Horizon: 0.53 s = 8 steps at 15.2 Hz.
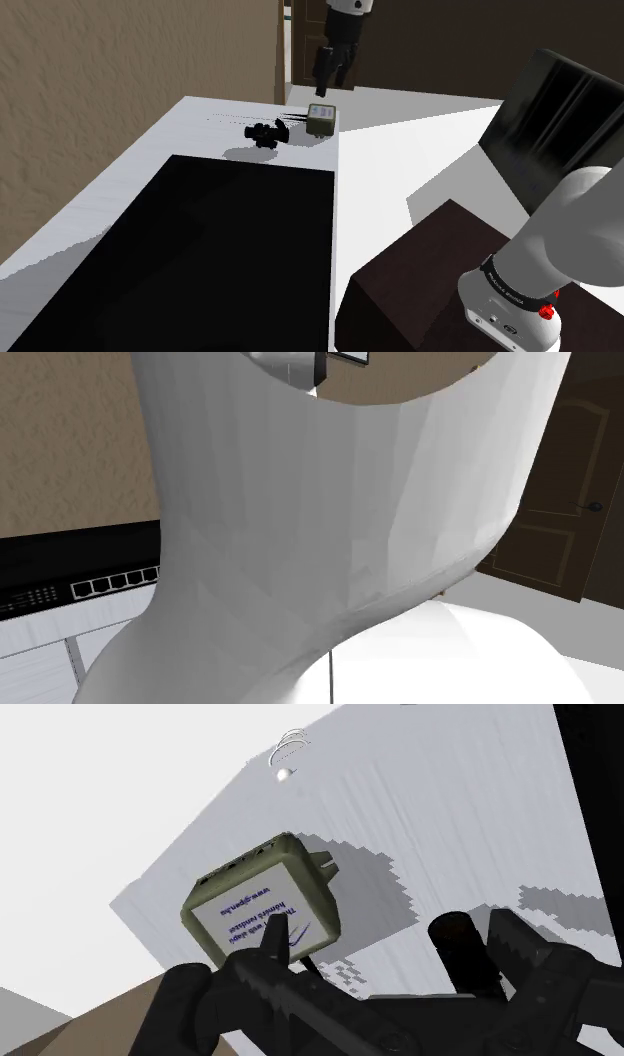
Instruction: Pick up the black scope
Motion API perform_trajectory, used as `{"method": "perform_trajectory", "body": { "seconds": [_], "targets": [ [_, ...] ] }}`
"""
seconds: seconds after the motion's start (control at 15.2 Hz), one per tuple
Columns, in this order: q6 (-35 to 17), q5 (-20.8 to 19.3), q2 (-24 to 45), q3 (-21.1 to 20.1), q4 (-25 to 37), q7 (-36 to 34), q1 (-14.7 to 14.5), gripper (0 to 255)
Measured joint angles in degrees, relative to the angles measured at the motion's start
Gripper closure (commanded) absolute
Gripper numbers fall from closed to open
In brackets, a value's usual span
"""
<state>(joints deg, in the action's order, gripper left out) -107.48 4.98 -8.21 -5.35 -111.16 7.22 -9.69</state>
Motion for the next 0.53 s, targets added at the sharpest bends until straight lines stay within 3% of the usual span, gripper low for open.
{"method": "perform_trajectory", "body": {
  "seconds": [0.53],
  "targets": [
    [0.8, -2.8, 16.8, -3.8, 15.1, 2.6, -3.8, 0]
  ]
}}
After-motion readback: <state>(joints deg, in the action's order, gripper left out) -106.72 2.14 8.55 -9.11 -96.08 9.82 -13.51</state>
